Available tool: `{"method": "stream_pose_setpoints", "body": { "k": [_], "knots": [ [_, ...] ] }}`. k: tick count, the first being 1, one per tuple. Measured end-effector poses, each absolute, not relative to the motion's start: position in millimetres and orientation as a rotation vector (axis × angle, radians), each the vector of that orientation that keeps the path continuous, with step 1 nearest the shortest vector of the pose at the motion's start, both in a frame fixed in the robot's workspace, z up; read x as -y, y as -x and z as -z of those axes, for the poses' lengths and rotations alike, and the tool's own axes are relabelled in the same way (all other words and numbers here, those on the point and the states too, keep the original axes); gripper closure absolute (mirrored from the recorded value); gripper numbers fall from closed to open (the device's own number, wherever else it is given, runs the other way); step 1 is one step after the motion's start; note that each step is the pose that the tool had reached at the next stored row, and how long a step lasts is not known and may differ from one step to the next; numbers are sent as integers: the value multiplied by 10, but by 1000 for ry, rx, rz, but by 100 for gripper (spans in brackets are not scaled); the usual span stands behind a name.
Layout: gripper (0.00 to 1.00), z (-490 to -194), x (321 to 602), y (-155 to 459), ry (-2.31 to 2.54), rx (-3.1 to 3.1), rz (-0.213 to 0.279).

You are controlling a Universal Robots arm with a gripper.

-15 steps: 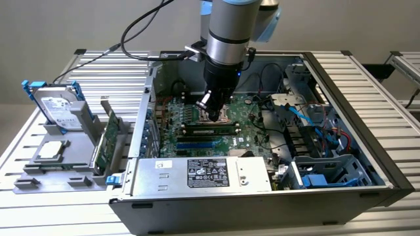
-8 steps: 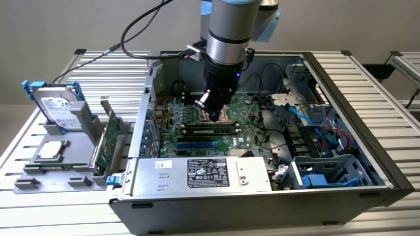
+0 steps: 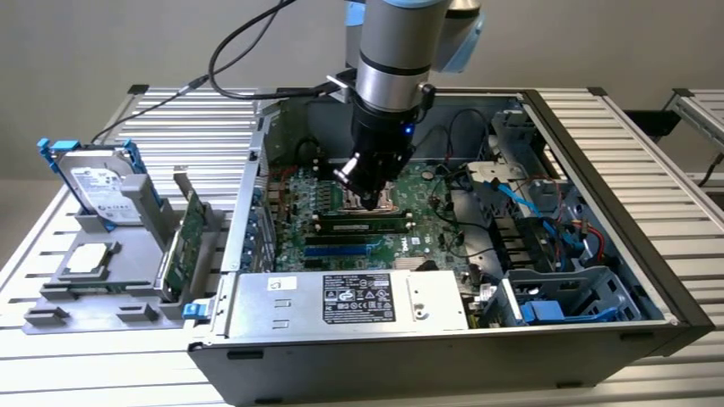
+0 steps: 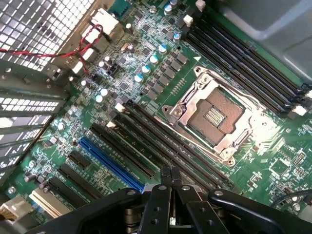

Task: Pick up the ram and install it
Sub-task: 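Press down the ram until it locks into place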

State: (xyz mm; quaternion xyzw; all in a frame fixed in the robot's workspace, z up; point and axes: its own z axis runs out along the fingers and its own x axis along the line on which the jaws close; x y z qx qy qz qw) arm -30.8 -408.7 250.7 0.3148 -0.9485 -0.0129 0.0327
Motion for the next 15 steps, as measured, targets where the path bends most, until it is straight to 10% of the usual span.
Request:
{"method": "stream_pose_setpoints", "body": {
  "k": [15],
  "knots": [
    [89, -2507, 4087, 308, -702, 2994, 26]
  ]
}}
